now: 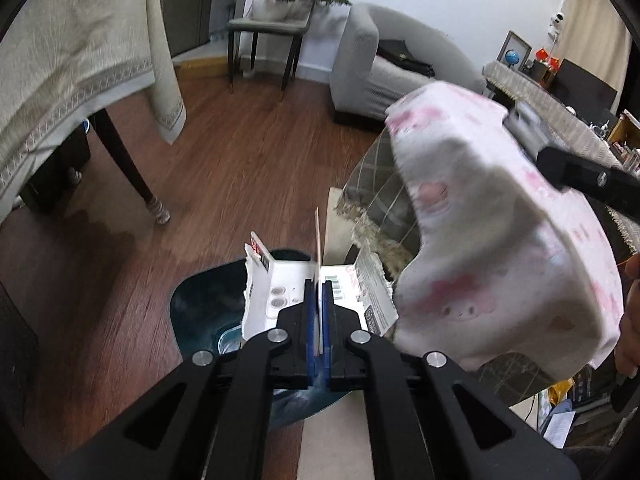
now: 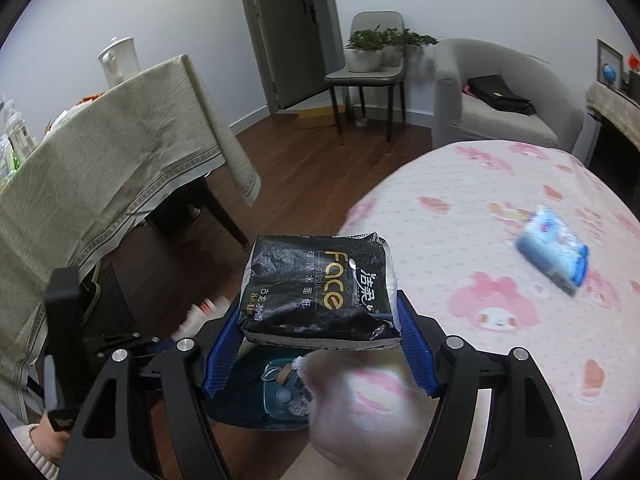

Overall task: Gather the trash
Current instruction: 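Carry both items over the bin and open the left tool while the right tool opens, then move both open tools back from the bin to the table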

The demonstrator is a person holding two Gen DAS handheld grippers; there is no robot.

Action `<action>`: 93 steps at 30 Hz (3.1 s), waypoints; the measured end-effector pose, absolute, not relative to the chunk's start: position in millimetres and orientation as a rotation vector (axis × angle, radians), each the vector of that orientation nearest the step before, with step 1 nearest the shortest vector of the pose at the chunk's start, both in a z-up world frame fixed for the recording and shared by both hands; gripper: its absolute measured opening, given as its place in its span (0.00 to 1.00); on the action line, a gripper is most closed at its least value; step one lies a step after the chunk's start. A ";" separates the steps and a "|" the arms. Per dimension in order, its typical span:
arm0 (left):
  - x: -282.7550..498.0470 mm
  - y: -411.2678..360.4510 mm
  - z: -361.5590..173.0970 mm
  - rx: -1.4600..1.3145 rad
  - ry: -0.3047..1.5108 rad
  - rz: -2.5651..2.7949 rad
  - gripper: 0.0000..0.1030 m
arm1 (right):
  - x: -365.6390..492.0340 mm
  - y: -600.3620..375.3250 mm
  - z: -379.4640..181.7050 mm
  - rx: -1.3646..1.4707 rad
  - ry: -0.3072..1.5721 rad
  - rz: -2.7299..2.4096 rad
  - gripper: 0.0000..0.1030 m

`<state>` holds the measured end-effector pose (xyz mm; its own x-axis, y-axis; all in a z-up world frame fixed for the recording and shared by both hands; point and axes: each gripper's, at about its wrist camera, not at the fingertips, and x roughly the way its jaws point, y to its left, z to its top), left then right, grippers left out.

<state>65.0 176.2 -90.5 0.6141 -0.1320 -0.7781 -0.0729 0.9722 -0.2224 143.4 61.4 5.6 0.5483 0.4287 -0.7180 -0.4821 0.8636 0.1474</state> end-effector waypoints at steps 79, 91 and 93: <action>80.5 165.3 38.3 -0.225 0.566 0.005 0.81 | 176.3 48.7 9.9 -0.172 0.837 0.558 0.84; 135.8 99.3 32.6 -0.209 0.592 -0.088 0.81 | 219.3 -67.1 20.5 -0.011 0.820 0.368 0.71; 143.6 87.5 31.0 -0.197 0.594 -0.105 0.81 | 226.0 -86.2 20.3 0.028 0.827 0.346 0.69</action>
